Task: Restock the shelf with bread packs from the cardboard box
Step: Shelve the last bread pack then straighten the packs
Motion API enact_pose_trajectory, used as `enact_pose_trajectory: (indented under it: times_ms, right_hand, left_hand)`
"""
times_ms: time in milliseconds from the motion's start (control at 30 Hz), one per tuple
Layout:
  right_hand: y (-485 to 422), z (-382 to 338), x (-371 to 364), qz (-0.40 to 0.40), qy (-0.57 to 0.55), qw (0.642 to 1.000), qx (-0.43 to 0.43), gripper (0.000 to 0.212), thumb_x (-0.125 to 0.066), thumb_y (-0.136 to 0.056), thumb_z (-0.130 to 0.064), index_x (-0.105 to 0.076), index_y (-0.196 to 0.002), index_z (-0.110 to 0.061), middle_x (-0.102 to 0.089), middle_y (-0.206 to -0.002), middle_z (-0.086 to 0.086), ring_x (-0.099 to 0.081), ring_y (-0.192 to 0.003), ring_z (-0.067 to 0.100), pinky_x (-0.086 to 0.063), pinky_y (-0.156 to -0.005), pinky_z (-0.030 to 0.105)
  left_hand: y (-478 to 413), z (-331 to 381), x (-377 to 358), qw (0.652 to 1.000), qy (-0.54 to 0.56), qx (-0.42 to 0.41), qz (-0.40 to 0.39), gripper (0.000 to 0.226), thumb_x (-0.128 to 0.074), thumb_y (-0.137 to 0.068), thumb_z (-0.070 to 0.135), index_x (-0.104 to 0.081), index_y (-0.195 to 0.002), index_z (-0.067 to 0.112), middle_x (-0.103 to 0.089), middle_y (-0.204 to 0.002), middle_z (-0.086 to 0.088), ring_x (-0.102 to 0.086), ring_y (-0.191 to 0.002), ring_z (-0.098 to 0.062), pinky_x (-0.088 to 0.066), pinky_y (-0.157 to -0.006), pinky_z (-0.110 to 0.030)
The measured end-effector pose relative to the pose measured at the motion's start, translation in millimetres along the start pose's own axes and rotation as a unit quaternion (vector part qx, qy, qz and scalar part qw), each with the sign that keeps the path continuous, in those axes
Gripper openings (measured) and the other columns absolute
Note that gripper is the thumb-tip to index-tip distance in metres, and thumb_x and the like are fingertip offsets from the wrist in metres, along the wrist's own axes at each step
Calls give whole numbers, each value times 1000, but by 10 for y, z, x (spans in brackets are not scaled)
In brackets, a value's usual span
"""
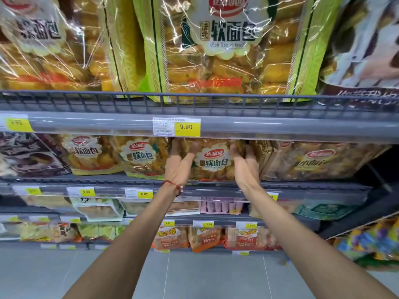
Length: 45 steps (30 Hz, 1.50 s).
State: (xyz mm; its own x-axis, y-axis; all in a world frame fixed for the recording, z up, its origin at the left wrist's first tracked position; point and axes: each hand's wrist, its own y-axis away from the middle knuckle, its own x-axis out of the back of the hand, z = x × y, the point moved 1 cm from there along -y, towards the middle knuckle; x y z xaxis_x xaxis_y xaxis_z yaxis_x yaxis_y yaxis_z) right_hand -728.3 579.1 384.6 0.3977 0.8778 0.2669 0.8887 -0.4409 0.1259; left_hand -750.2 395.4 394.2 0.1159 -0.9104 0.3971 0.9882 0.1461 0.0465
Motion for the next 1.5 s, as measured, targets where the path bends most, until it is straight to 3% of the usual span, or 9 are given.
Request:
enact_pose_trajectory:
  times_ms: [100,167,233,300,467,833,1100,1267,1500]
  right_hand:
    - [-40,-39,-32,-3,4,1000,5,46,-51,-100,-57,-49,-138,-31,-63,-134,10,-59,-120,35,-41,-95,37]
    - [-30,-52,-26,-5,22,999,25,48,-48,-100,-60,-48,-137,-30,-63,-132,12,-60,-119,37,-44,-96,40]
    - [-14,-43,7,-16,46,998,36,53,-43,-100,-66,-46,-139,-31,-63,-132,13,-59,-119,39,-44,-100,42]
    - [-6,2,59,-36,57,997,39,58,-39,-99,-68,-43,-143,-30,-61,-133,11,-57,-123,37,-41,-104,41]
    - [119,143,159,-66,62,993,77,64,-47,-100,-61,-38,-150,-22,-63,-120,0,-58,-115,21,-37,-100,28]
    - [420,447,-1,53,114,947,295,77,-66,-95,-4,-21,-156,-17,-24,-153,3,-25,-132,-20,-19,-105,-1]
    - [246,610,-137,22,192,918,345,95,-69,-94,-2,-8,-160,-31,-2,-170,7,-15,-158,24,-19,-120,15]
    - [170,610,-156,29,252,906,340,106,-70,-94,-8,5,-163,-38,18,-171,-10,-28,-154,27,-55,-92,32]
    - [91,562,-83,7,239,911,336,107,-74,-93,-13,2,-162,-43,16,-170,-17,-40,-138,16,-49,-96,33]
  left_hand:
    - [-88,-221,-58,991,56,118,-27,61,-50,-97,50,-37,-147,18,-65,-111,-6,-59,-98,-22,-49,-81,-13]
    - [-51,-321,-71,975,78,204,-52,19,-49,-101,20,-59,-99,4,-59,-87,-2,-56,-81,-20,-39,-50,-5]
    - [-59,-235,-102,979,102,171,-40,33,-50,-93,33,-35,-67,21,-32,-61,3,-28,-57,-13,-27,-46,-17]
    - [-59,37,-153,983,136,126,-3,40,-54,-86,52,-39,-74,17,-44,-58,10,-32,-58,-14,-29,-56,-18]
    - [123,76,-152,988,126,-10,84,75,-64,-82,66,-38,-143,31,-53,-141,0,-52,-125,-22,-40,-109,-41]
    - [638,-166,-211,959,-92,-216,159,69,-63,-96,19,-23,-152,10,-13,-160,-12,-15,-145,-8,-13,-113,-7]
    - [379,-435,-216,914,-243,-305,113,72,-65,-89,5,-28,-149,21,-10,-162,-5,-25,-145,-34,-37,-113,-50]
    - [309,-498,-157,909,-254,-325,53,100,-65,-89,1,-1,-158,36,23,-164,7,-53,-121,-28,-58,-73,-34]
    - [126,-534,-172,922,-176,-341,42,102,-69,-86,-2,-10,-157,40,15,-164,9,-32,-144,-28,-37,-113,-32]
